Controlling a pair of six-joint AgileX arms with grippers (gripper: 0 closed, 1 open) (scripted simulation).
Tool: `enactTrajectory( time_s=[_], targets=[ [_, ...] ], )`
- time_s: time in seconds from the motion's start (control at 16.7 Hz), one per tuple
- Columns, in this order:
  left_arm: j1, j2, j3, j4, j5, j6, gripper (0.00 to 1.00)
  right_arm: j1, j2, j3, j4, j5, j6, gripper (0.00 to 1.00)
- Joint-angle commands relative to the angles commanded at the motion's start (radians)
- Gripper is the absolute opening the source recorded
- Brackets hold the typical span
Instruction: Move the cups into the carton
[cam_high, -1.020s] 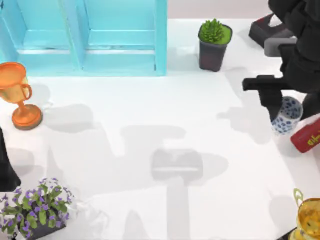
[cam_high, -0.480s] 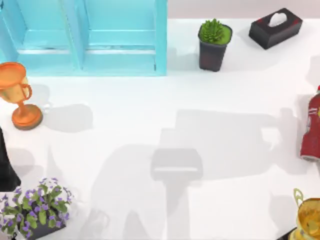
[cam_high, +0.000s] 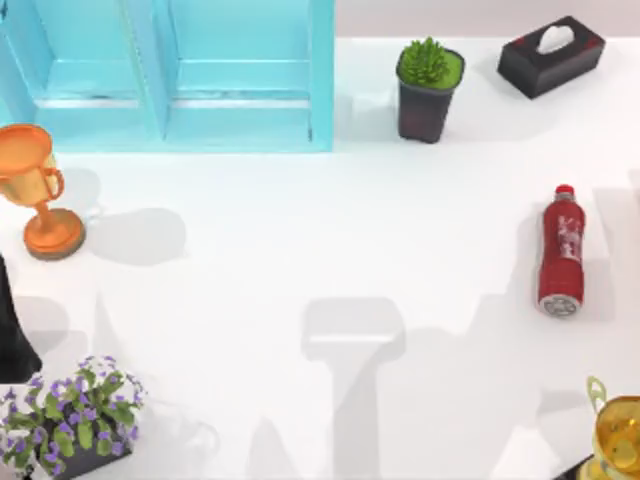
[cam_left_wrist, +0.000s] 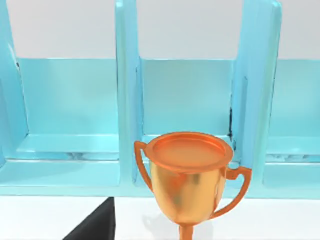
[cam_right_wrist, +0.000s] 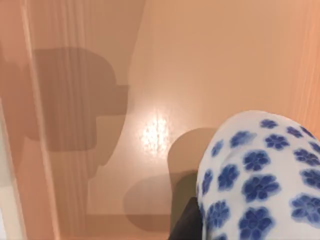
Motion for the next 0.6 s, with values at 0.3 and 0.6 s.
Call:
enactTrajectory(
  time_s=[0.3,0.6],
  targets=[
    [0.0,0.0,0.0,0.0,0.0,0.0,1.0,0.003,0.005,-0.018,0.018,-0.001,0.004,0.0],
    [0.0,0.0,0.0,0.0,0.0,0.0,1.0,0.002,-0.002,-0.181,0.185,0.0,0.005,0.0]
  ],
)
